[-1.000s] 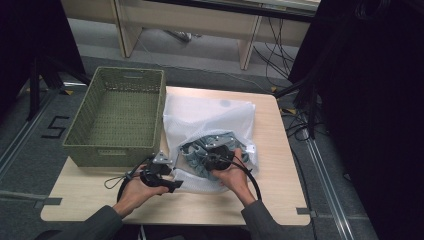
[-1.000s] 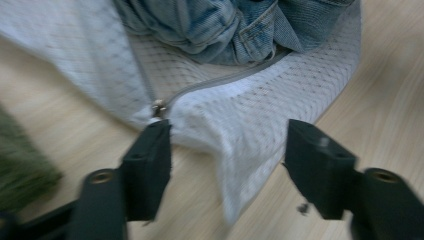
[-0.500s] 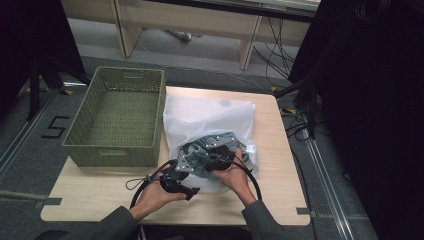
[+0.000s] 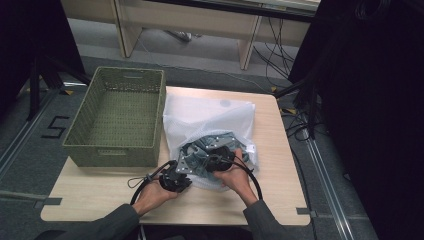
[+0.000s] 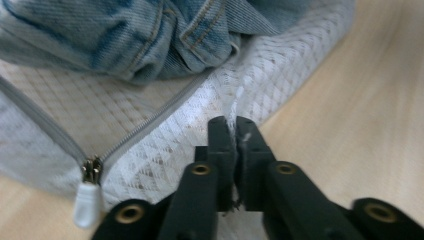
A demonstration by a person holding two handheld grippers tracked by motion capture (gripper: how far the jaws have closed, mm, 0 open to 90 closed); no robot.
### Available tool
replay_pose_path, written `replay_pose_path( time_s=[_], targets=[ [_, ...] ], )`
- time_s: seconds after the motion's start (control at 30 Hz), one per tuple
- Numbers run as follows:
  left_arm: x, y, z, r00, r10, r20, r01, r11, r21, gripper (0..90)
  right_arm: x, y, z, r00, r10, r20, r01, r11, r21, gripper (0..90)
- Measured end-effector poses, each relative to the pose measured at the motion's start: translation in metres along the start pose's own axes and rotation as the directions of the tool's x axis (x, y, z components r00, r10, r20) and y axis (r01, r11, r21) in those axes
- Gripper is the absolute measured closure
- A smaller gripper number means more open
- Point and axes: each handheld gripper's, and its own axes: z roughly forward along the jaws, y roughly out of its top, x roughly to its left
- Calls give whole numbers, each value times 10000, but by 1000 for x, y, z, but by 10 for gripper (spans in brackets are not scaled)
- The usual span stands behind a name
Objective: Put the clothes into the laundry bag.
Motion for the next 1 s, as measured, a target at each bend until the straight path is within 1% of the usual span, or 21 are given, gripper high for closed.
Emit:
replay_pose_path(
  time_s=[0.03, 0.1, 0.13, 0.17, 0.2, 0.23, 0.27, 0.3, 0.43, 0.5, 0.53, 0.57, 0.6, 0.63, 0.73, 0.77, 0.8, 0.83, 0.9, 0.93, 1.0],
  targets=[
    [-2, -1, -1, 9999, 140, 11, -140, 9999, 66, 876, 1, -1, 3, 9997, -202, 141, 206, 9994, -261, 691],
    [-3, -1, -2, 9997, 243, 75, -243, 9997, 86, 880, 4, 2, 3, 9994, -322, 111, 320, 9993, 178, 716],
    [-4, -2, -3, 9998, 162, 100, -163, 9998, 110, 881, 6, 2, 6, 9983, -509, 272, 507, 9987, 90, 726],
    [-4, -3, -4, 9995, 273, 136, -275, 9995, 154, 881, 7, 4, 8, 9960, -700, 547, 691, 9975, 176, 738],
    [-4, -3, -4, 9996, 243, 132, -245, 9996, 148, 881, 6, 6, 11, 9878, -1055, 1145, 1052, 9944, 87, 750],
    [-4, -4, -4, 9997, 220, 115, -221, 9997, 85, 881, 6, 8, 15, 9834, -1106, 1440, 1111, 9938, 41, 754],
    [-4, -4, -6, 9989, 444, 149, -448, 9986, 274, 882, 5, 10, 18, 9822, -971, 1605, 994, 9950, -62, 755],
    [-6, -5, -5, 9998, 163, 141, -165, 9998, 133, 882, 3, 12, 20, 9801, -811, 1813, 860, 9961, -194, 756],
    [-6, -6, -7, 9993, 331, 168, -333, 9993, 146, 881, -10, 20, 27, 9729, -189, 2306, 418, 9946, -947, 754],
    [-3, -6, -9, 9982, 518, 311, -532, 9977, 432, 880, -13, 19, 30, 9773, 330, 2094, -113, 9945, -1040, 752],
    [-3, -7, -10, 9977, 578, 349, -594, 9972, 460, 880, -12, 17, 30, 9797, 143, 1997, 41, 9958, -912, 744],
    [-5, -8, -9, 9987, 334, 384, -344, 9991, 250, 879, -11, 15, 31, 9847, 80, 1743, 55, 9970, -768, 726],
    [-6, -9, -10, 9986, 241, 470, -254, 9993, 272, 878, -10, 13, 32, 9913, 45, 1313, 36, 9981, -614, 703],
    [-4, -10, -13, 9969, 496, 607, -527, 9973, 508, 877, -10, 11, 30, 9976, 123, 683, -95, 9991, -407, 693],
    [-6, -15, -18, 9957, 185, 908, -244, 9976, 644, 855, -7, 4, 17, 9986, 516, 65, -514, 9982, -313, 631],
    [-8, -17, -17, 9953, -212, 940, 174, 9990, 410, 839, -6, 3, 14, 9977, 685, -17, -685, 9968, -414, 602],
    [-5, -17, -21, 9946, 174, 1019, -241, 9976, 645, 814, -7, 3, 9, 9967, 770, -235, -780, 9959, -449, 575],
    [-5, -16, -22, 9948, -28, 1016, -15, 9991, 417, 778, -7, 3, 4, 9968, 624, -497, -660, 9950, -751, 565],
    [-2, -11, -30, 9959, 348, 838, -376, 9988, 326, 673, -7, 4, -9, 9961, 714, -513, -752, 9942, -770, 542],
    [0, -8, -35, 9959, 396, 808, -402, 9992, 54, 615, -8, 4, -13, 9974, 570, -446, -618, 9915, -1141, 527],
    [3, 2, -46, 9977, -271, 617, 327, 9952, -927, 532, -12, 3, -26, 9974, 556, -465, -618, 9876, -1443, 504]
  ],
)
